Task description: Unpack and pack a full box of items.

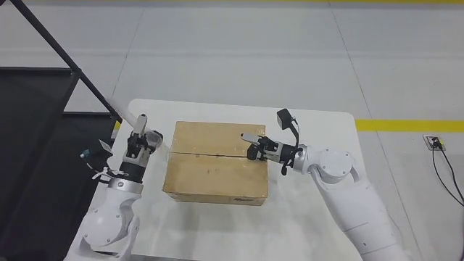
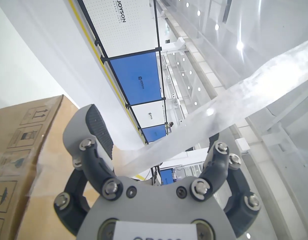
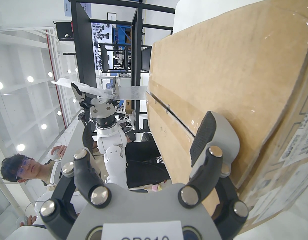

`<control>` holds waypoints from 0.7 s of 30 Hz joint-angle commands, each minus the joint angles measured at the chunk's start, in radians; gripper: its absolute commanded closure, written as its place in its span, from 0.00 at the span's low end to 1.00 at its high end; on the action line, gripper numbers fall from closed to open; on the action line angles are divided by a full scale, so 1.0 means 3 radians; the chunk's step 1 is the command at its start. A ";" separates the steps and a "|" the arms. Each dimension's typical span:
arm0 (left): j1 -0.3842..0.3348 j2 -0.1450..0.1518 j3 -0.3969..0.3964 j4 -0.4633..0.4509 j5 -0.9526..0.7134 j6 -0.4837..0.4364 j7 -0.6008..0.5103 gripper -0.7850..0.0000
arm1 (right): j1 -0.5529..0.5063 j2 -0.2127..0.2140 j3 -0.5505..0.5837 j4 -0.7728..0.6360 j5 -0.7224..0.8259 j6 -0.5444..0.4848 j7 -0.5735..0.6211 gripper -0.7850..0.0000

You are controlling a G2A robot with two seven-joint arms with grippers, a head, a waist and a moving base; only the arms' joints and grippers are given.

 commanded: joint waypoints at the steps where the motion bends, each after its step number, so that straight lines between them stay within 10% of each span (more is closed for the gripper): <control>1: 0.0013 -0.0007 0.0051 -0.0034 0.0093 0.0000 0.0030 0.00 | 0.0000 0.0000 0.0000 0.0000 0.0000 0.0000 0.0000 0.00; 21: -0.0109 -0.0069 0.0478 0.0003 0.0826 0.0195 0.0096 0.00 | -0.0441 0.0076 0.0171 -0.0547 -0.0051 -0.0080 -0.0177 0.00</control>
